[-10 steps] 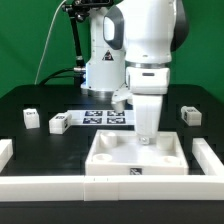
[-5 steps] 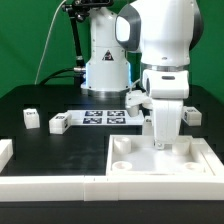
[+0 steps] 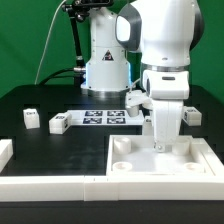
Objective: Assemble one leg
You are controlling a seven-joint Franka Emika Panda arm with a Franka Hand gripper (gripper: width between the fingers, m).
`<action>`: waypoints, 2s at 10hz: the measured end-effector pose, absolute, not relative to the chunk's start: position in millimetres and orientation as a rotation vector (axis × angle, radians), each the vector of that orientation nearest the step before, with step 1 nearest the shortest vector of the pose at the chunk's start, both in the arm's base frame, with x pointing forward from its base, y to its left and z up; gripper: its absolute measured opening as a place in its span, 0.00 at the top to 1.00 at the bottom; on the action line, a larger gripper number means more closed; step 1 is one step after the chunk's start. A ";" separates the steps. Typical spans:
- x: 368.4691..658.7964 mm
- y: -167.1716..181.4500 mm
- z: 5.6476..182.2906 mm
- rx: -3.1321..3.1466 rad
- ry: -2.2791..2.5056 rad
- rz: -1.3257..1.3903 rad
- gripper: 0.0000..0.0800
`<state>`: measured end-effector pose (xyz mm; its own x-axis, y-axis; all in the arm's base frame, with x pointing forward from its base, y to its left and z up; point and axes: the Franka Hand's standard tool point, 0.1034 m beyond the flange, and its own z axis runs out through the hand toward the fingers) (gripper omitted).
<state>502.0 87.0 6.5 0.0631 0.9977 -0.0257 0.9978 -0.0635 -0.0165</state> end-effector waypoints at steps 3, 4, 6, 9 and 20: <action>502.0 86.8 6.4 2.287 2.146 -0.047 0.22; 502.0 86.7 6.4 2.287 2.146 -0.047 0.22; 502.0 86.7 6.4 2.287 2.145 -0.047 0.20; 495.7 87.2 16.6 2.314 2.108 -0.043 0.19; 449.9 101.1 55.7 2.924 1.108 0.011 0.19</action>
Offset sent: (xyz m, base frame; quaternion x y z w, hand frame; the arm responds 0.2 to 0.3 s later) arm 0.0000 0.0000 0.0000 0.0000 0.0000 0.0000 1.0000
